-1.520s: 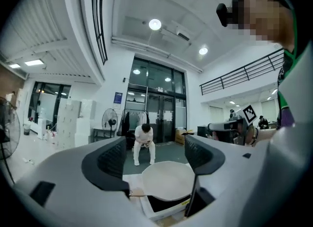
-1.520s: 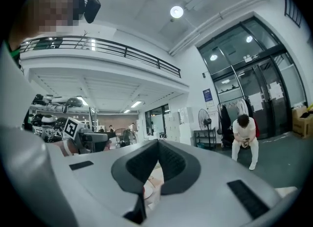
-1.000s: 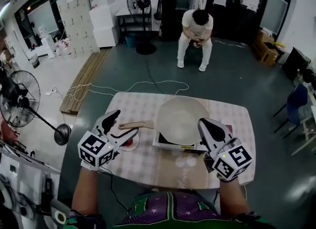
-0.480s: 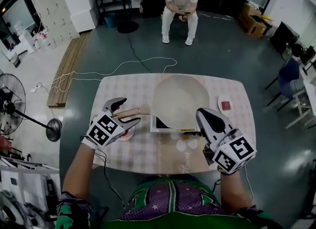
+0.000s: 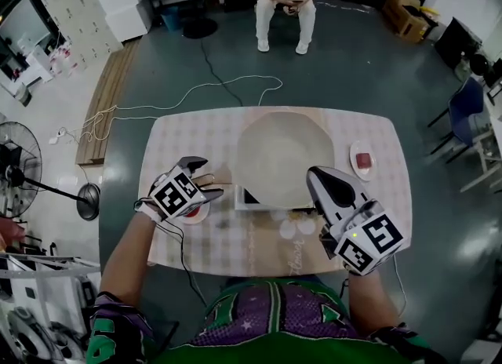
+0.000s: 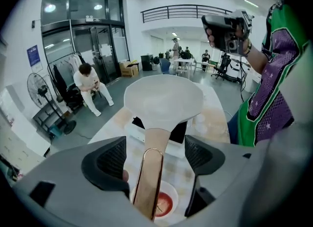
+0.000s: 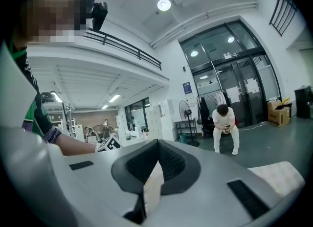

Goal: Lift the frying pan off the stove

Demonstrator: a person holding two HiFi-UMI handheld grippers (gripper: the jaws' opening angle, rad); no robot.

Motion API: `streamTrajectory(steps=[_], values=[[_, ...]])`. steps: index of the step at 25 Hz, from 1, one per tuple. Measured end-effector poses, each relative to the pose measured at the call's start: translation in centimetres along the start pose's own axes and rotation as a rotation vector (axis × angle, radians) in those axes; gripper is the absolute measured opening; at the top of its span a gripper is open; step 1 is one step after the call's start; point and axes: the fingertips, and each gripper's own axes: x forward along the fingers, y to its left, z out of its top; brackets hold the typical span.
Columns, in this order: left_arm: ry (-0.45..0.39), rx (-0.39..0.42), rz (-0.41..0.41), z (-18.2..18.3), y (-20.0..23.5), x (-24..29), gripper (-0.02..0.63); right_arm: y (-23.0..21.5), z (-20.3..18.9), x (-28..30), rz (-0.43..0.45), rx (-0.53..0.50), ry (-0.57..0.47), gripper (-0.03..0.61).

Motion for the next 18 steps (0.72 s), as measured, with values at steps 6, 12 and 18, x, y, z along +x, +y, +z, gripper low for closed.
streamTrajectory(steps=[6, 12, 18], values=[[0.086, -0.007, -0.034, -1.4, 0.5, 3.6, 0.377, -1.9, -1.5, 0.0, 0.0, -0.003, 0.017, 0.008], [0.222, 0.03, -0.121, -2.9, 0.5, 6.2, 0.377, -2.9, -1.9, 0.5, 0.009, 0.001, 0.027, 0.008], [0.341, 0.048, -0.237, -4.5, 0.2, 7.9, 0.286, -3.6, -2.0, 0.3, 0.002, 0.004, 0.027, 0.008]])
